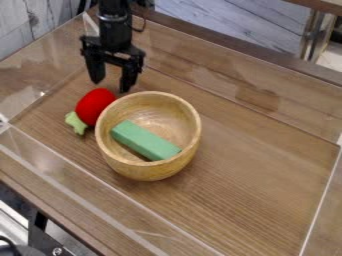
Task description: Move the red fruit to the right
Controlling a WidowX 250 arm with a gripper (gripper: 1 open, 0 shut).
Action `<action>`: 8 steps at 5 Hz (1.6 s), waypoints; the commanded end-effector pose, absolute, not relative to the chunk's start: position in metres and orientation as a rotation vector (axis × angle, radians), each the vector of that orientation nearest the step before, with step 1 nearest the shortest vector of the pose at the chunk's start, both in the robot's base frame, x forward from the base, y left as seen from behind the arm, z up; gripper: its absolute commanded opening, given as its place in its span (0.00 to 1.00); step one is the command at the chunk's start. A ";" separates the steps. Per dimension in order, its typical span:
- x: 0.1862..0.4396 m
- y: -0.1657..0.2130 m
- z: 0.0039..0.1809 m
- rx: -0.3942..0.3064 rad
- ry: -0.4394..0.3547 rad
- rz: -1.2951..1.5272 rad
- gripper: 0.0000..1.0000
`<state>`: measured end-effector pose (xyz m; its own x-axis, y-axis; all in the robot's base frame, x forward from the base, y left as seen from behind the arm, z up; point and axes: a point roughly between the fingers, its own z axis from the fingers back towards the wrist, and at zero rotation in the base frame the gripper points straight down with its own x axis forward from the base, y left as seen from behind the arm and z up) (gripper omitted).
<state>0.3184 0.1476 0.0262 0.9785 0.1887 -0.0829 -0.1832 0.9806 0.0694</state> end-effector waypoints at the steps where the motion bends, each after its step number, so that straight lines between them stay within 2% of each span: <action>1: 0.327 0.148 0.040 0.091 0.042 0.233 1.00; 2: 0.325 0.142 0.037 0.091 0.050 0.276 0.00; 4: 0.329 0.138 0.081 0.067 -0.014 0.187 0.00; 5: 0.327 0.132 0.096 0.054 -0.032 0.156 0.00; 6: 0.316 0.142 0.092 0.051 -0.016 0.145 1.00; 8: 0.297 0.164 0.077 0.053 0.015 0.147 1.00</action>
